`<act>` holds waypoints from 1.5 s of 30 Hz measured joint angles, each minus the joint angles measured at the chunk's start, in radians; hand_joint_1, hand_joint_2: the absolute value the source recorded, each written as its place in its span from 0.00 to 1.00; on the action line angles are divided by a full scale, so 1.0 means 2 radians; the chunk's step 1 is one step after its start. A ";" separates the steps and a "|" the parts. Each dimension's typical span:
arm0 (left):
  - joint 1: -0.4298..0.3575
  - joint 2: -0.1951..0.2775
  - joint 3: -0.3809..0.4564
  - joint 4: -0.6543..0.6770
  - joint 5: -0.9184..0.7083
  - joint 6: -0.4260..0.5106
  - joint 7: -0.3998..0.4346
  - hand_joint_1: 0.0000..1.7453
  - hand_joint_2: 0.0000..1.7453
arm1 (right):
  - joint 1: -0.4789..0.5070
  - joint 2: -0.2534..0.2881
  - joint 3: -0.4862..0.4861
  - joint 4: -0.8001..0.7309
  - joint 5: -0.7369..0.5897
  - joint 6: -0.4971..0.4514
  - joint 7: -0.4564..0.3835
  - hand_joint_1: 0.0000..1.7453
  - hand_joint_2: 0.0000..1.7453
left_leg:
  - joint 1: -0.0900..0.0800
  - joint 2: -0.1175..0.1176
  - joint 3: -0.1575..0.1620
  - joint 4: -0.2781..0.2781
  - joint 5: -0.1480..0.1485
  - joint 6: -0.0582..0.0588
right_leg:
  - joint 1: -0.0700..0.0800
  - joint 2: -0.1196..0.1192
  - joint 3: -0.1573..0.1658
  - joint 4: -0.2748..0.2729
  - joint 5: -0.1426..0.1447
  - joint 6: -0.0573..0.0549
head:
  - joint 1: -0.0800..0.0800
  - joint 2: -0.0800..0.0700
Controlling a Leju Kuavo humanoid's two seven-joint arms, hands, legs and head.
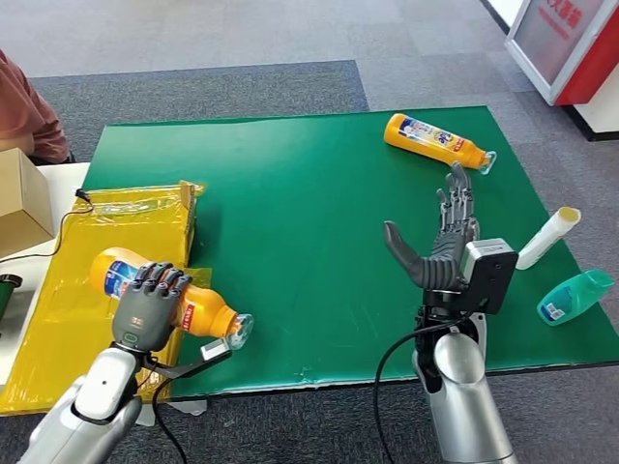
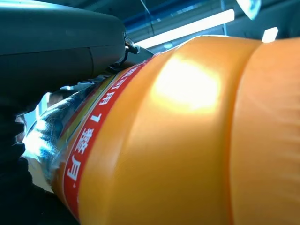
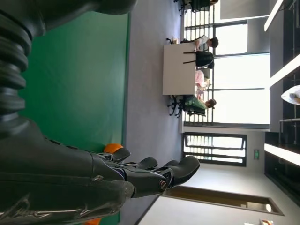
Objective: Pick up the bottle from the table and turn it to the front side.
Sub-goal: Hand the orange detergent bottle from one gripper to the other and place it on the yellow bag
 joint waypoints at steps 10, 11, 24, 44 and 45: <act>-0.014 -0.018 0.002 0.071 0.000 -0.001 -0.005 1.00 1.00 | -0.002 0.000 0.009 -0.010 0.006 -0.001 -0.001 0.00 1.00 | 0.000 0.000 0.000 0.000 0.000 0.000 | 0.000 0.000 0.000 0.000 0.000 0.000 | 0.000 0.000; -0.015 -0.019 0.002 0.074 0.000 -0.002 -0.005 1.00 1.00 | -0.002 0.000 0.009 -0.010 0.005 -0.001 -0.001 0.00 1.00 | 0.000 0.000 0.000 0.000 0.000 0.000 | 0.000 0.000 0.000 0.000 0.000 0.000 | 0.000 0.000; -0.046 -0.039 0.038 0.157 0.015 0.006 0.007 0.00 1.00 | 0.004 0.000 0.009 -0.014 -0.004 0.000 0.000 0.00 1.00 | 0.000 0.000 0.000 0.000 0.000 0.000 | 0.000 0.000 0.000 0.000 0.000 0.000 | 0.000 0.000; -0.028 -0.072 0.101 0.151 0.110 0.005 -0.041 0.00 1.00 | 0.028 0.000 0.007 -0.027 -0.001 0.001 0.006 0.00 1.00 | 0.000 0.000 0.000 0.000 0.000 0.000 | 0.000 0.000 0.000 0.000 0.000 0.000 | 0.000 0.000; -0.026 -0.073 0.102 0.149 0.113 0.005 -0.043 0.00 1.00 | 0.029 0.000 0.007 -0.027 -0.001 0.001 0.006 0.00 1.00 | 0.000 0.000 0.000 0.000 0.000 0.000 | 0.000 0.000 0.000 0.000 0.000 0.000 | 0.000 0.000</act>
